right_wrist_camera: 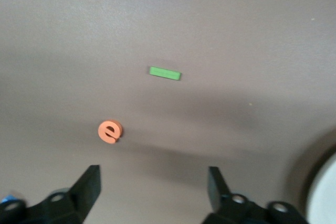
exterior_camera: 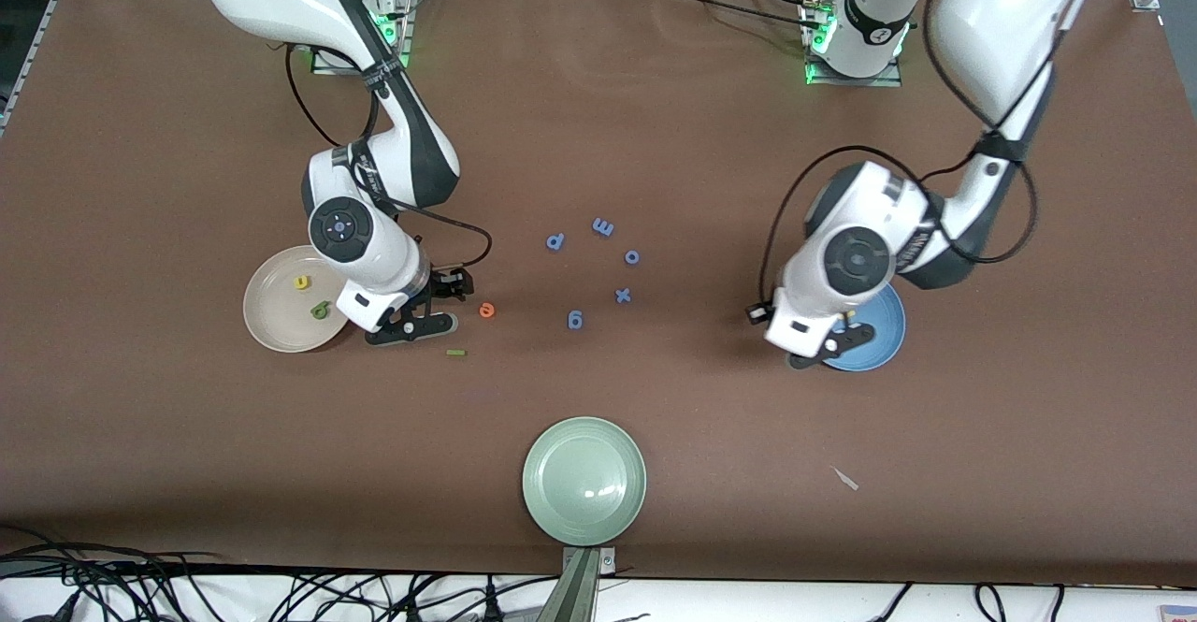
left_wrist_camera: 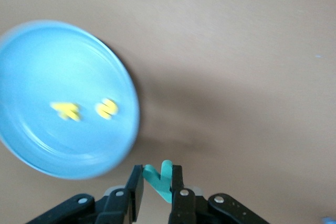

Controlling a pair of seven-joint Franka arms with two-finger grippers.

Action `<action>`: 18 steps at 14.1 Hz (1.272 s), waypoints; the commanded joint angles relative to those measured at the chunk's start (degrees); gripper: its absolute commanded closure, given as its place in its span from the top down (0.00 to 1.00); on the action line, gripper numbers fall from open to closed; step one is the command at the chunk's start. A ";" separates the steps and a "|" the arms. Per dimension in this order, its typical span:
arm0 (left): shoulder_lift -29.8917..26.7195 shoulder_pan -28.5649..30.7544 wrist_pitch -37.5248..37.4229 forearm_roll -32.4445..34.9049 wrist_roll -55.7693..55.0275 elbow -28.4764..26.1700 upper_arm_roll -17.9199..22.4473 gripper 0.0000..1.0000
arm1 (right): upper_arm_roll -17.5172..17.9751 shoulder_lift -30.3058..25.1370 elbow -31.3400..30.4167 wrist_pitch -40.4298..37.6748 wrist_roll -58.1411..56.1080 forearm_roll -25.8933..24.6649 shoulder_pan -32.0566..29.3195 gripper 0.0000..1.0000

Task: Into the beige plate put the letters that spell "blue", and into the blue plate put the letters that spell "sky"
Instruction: 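Lower y into the blue plate while the right gripper lifts the e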

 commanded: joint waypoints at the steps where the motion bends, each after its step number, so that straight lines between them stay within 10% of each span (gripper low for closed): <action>1: -0.87 3.09 -1.81 0.81 9.43 -1.50 -0.32 0.07 | 0.15 4.75 4.96 0.30 4.46 1.15 2.30 1.00; 8: 2.46 4.86 -1.11 3.00 18.50 -3.43 0.12 0.19 | 0.15 9.07 6.29 3.91 6.77 1.15 4.78 0.96; 12: 2.64 5.21 -1.55 2.92 20.62 -3.44 0.03 1.00 | 0.15 9.86 6.03 5.14 6.85 1.15 4.86 0.85; 18: -1.38 5.20 -3.21 2.92 20.53 -1.15 -0.50 1.00 | 0.15 10.13 5.50 4.97 9.05 1.24 6.18 0.64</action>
